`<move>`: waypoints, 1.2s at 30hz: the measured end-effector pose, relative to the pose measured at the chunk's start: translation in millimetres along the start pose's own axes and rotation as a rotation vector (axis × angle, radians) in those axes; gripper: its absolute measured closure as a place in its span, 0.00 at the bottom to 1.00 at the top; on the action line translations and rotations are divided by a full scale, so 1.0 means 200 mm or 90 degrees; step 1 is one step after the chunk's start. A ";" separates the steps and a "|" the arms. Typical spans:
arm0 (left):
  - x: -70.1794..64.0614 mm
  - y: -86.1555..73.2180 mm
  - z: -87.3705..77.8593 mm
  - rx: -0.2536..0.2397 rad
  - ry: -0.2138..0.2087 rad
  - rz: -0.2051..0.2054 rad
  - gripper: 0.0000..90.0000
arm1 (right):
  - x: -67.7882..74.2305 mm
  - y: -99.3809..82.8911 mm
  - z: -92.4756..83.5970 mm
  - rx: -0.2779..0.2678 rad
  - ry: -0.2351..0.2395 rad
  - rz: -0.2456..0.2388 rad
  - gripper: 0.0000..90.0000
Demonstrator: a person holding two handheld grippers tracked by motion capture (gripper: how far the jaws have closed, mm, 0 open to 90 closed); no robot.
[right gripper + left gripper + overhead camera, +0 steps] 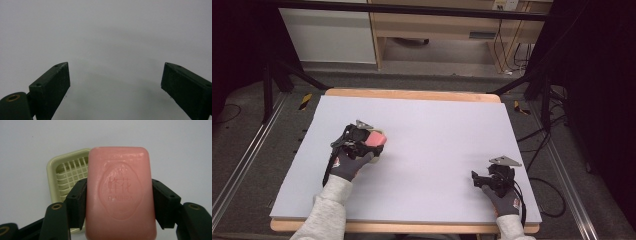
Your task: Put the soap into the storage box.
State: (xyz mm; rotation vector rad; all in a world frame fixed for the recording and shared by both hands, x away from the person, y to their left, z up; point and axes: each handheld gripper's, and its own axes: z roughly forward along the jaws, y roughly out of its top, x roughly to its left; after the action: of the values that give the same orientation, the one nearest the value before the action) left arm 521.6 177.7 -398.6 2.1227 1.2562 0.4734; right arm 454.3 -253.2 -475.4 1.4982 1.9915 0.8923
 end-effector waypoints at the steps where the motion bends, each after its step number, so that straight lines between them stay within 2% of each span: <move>1: 0.01 0.00 0.00 -0.002 0.003 -0.002 0.41 | 0.00 0.00 0.00 0.000 0.000 0.000 0.10; 20: 0.06 0.01 0.04 -0.015 0.025 -0.021 0.41 | 0.00 0.00 0.00 0.001 0.000 -0.003 0.10; 36: 0.12 0.01 0.11 -0.007 0.037 -0.035 0.41 | 0.01 0.00 0.00 0.003 -0.001 -0.001 0.10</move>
State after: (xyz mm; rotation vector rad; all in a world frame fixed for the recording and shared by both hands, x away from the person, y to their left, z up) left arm 548.0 190.9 -413.8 2.0722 1.3380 0.5208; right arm 454.5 -251.9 -476.0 1.4996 1.9947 0.8851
